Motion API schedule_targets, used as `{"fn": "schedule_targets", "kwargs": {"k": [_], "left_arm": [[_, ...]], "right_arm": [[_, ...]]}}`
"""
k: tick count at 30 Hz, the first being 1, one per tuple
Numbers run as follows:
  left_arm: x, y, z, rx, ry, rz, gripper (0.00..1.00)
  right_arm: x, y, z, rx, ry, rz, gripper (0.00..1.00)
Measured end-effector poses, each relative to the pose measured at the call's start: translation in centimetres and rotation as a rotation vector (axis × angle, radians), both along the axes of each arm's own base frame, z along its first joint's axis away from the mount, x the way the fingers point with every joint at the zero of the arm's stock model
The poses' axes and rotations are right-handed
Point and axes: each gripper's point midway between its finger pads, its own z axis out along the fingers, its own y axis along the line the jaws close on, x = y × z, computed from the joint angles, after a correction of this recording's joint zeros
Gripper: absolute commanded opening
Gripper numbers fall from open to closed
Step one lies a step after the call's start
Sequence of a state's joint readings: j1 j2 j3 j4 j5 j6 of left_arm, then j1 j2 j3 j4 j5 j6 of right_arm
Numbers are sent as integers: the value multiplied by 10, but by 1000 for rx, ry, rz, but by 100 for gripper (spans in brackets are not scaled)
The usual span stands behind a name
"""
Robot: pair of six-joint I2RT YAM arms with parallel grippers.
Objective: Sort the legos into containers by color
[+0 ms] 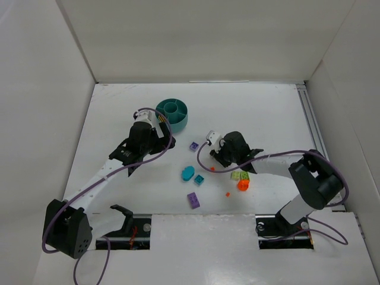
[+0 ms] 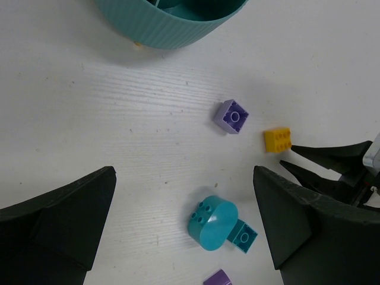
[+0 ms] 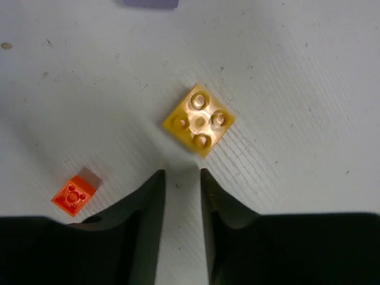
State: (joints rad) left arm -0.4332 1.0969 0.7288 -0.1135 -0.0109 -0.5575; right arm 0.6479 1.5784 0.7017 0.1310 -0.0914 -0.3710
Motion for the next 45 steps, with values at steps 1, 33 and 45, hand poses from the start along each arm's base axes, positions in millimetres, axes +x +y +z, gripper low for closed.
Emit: {"fn": "schedule_targets", "kwargs": {"k": [1,33,45], "left_arm": [[0,-1,0,-4,0,-6,100],[-4,-15,6,-44,-10,-83,100],[-4,-15,6,-43,-10,-82,100]], "right_arm": [[0,0,0,2,1,2,29],[59,30,2,115,-1,-115,65],[63,36,2,176,0,-85,34]]}}
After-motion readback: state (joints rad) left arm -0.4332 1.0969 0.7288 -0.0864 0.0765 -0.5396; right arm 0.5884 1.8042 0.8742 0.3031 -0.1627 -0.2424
